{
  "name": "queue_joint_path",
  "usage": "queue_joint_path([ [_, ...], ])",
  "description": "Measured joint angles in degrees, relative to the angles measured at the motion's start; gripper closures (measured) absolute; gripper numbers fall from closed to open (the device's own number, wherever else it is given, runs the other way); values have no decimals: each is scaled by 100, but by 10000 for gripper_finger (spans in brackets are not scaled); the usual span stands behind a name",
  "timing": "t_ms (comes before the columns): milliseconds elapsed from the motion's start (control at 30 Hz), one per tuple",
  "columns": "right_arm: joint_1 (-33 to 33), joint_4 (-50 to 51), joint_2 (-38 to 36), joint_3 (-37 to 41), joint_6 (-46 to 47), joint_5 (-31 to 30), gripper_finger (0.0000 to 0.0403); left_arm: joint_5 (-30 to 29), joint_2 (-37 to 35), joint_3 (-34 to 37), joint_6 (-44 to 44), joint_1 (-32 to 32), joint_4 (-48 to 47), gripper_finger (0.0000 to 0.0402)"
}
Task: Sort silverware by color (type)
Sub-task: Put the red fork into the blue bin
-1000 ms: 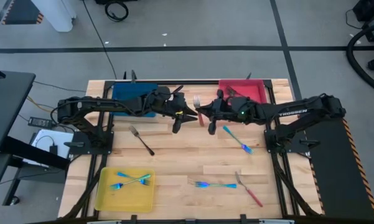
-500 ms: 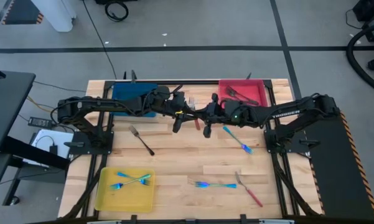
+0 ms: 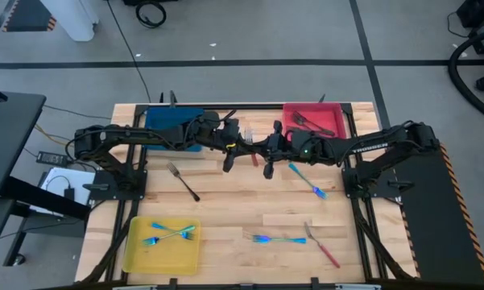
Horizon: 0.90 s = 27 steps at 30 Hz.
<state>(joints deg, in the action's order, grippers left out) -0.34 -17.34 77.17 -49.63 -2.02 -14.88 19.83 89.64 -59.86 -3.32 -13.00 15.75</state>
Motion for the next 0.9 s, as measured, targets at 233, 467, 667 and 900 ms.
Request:
queue_joint_path([
  [233, 0, -33, 0, 0, -217, 111, 360, -46, -2, 0, 263, -2, -20, 370],
  [467, 0, -15, -48, 5, -254, 26, 326, -49, -13, -24, 449, -117, -280, 371],
  [667, -4, -63, -335, 0, -475, -312, 304, -77, -55, -70, 661, -519, -1195, 372],
  [900, -6, 256, -724, -2, -839, -351, 303, -71, -407, -111, 881, -1026, -2189, 369],
])
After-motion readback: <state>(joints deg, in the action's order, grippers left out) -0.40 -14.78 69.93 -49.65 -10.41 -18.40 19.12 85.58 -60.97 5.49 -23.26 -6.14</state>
